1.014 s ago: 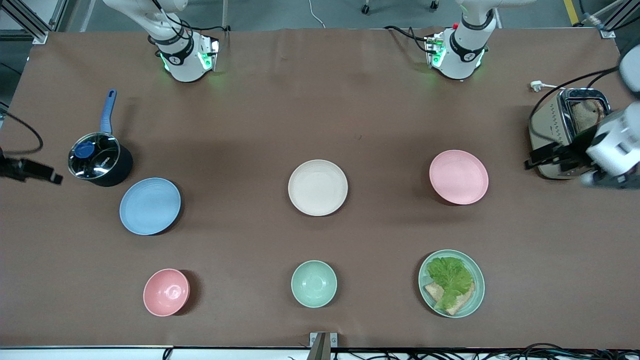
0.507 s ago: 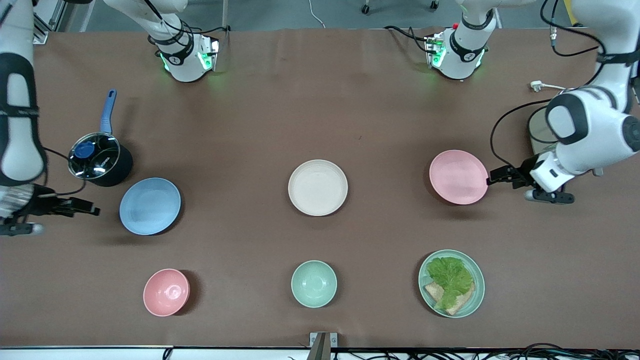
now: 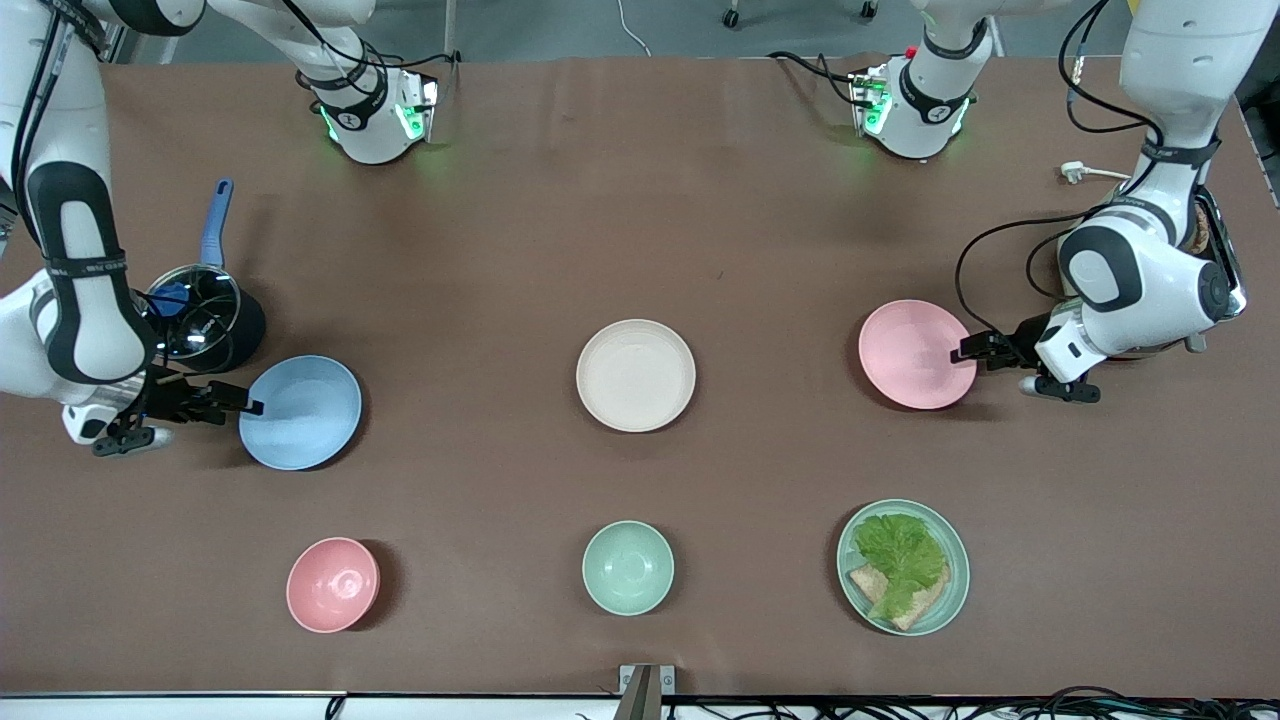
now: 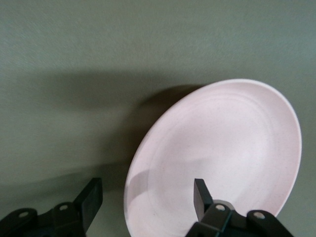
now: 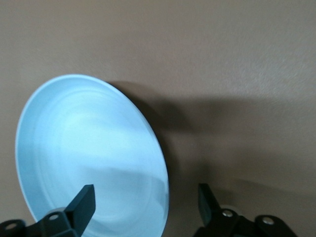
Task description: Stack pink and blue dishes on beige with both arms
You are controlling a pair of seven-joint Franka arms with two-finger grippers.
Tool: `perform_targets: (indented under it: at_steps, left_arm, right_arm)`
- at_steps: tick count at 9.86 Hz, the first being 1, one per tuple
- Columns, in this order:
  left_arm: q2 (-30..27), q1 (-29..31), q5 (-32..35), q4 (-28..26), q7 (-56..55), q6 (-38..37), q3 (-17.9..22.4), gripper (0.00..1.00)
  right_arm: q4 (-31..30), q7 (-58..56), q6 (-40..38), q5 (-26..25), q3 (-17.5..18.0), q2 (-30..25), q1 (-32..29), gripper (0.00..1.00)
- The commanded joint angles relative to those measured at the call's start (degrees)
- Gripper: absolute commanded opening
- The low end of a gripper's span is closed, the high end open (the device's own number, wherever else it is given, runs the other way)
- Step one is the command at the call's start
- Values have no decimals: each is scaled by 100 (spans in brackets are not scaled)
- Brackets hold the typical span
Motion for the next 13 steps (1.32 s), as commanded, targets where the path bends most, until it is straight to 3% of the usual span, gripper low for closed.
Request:
perform_targets:
  at_steps: [1,2,3,4,5,7,8,11,13]
  left_arm:
    - [246,-15,-199,-33,178,117,-12,38]
    - [255,-15,-199,-33,205,117,-3,18]
    - [211,-15,-199,-25,214,108,-3,5]
    - [176,-6,-199,-24,214,99,-3,1]
    - [19,3,-199,-24,205,47,-3,1]
    - [-437,-6,-181,-33,48,-198,-247,1]
    - [-596,64,-181,-25,-127,-217,-649,1]
    - [-563,285,-190,81,-1389,202,-2213,0]
    - [-143,249,-190,99,-2698,1358,-3337,0]
  right_arm:
    - [-105,-155,42,167,-19,10,-9,73]
    - [-192,-155,42,167,-11,10,-62,67]
    - [-211,-155,7,176,-11,10,-62,53]
    - [-202,-129,-2,185,-11,10,-80,17]
    - [-202,-137,7,263,-19,27,-106,1]
    - [-150,-120,-28,290,-28,19,-80,1]
    - [-80,-50,-37,290,-37,-8,-80,1]
    - [918,256,-1263,-120,-589,-96,17,1]
    - [1684,1316,-2037,-840,-600,-209,52,1]
